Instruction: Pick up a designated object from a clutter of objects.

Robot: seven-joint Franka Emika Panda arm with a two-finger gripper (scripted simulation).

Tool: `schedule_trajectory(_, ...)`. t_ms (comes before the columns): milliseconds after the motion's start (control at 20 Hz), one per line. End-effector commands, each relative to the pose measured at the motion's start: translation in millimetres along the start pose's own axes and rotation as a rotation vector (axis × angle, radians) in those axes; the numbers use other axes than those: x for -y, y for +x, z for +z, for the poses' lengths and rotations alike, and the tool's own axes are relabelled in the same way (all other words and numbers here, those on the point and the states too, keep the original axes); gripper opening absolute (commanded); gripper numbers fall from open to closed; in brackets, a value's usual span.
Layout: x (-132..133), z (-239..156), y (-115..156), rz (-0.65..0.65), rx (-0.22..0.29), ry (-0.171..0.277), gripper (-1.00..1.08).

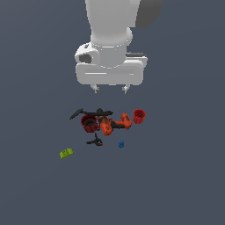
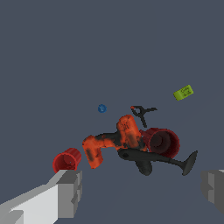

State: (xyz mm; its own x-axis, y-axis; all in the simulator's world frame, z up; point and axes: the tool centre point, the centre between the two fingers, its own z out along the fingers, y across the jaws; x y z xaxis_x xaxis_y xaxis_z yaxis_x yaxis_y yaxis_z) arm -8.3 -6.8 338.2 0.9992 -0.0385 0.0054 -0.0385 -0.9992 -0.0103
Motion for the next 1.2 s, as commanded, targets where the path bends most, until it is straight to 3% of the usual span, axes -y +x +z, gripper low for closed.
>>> schedule_trajectory(0,0,0,0,0.000,0.000,0.000,1.00)
schedule_trajectory(400,-23,3,-2,0.002,0.005,-0.012,1.00)
schedule_trajectory(700,-25,3,-2,0.002,0.006,-0.013,1.00)
schedule_trajectory(1150,-40,22,18,0.102,0.007,0.000,1.00)
